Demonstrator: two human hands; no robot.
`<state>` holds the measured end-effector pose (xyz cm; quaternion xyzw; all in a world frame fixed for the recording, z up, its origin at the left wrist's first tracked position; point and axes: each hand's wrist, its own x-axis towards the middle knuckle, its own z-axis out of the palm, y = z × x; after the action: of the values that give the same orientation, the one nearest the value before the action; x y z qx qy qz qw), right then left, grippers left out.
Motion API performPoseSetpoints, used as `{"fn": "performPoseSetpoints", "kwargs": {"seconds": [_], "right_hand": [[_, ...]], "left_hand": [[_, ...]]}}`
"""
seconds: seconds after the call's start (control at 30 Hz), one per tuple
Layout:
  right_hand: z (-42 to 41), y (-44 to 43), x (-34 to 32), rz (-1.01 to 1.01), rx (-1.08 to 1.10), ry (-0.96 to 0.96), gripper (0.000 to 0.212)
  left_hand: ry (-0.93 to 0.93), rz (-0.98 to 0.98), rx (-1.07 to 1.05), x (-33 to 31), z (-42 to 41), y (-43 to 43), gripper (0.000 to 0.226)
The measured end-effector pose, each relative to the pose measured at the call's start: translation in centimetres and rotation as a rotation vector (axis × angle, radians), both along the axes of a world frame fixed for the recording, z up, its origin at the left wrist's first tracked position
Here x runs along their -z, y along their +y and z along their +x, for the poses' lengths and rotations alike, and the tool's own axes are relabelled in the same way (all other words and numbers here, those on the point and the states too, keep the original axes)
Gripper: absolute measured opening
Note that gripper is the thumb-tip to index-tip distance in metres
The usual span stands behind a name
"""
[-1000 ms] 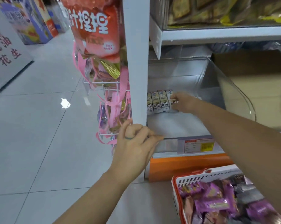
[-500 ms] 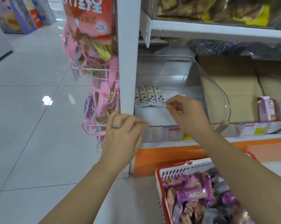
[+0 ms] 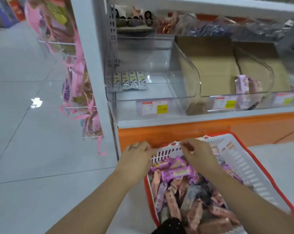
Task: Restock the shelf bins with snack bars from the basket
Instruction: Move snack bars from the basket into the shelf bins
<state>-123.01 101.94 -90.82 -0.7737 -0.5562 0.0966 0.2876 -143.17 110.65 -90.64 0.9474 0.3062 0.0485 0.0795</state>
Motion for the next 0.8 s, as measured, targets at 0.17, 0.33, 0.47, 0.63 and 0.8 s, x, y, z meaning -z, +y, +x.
{"fn": "performPoseSetpoints", "kwargs": {"seconds": [0.17,0.33,0.47,0.63,0.8], "right_hand": [[2.0,-5.4,7.3,-0.700,-0.078,-0.008,0.025],[2.0,-6.8,9.5,-0.896,-0.133,0.073,0.034],[0.7,-7.2,9.6,-0.940,-0.130,0.169,0.040],[0.0,-7.9,8.1,-0.795,-0.063,0.148,0.034],[1.0,-8.5,2.5,-0.555,-0.125,0.086,0.029]], "left_hand": [[0.409,-0.431,-0.045,1.9,1.1,-3.2,0.037],[0.267,-0.531,-0.188,1.9,1.1,-6.2,0.034],[0.177,-0.601,-0.287,1.1,0.2,-7.7,0.037],[0.188,-0.608,-0.330,-0.7,0.1,-8.5,0.041],[0.138,-0.572,-0.339,-4.4,0.1,-9.2,0.039]]}}
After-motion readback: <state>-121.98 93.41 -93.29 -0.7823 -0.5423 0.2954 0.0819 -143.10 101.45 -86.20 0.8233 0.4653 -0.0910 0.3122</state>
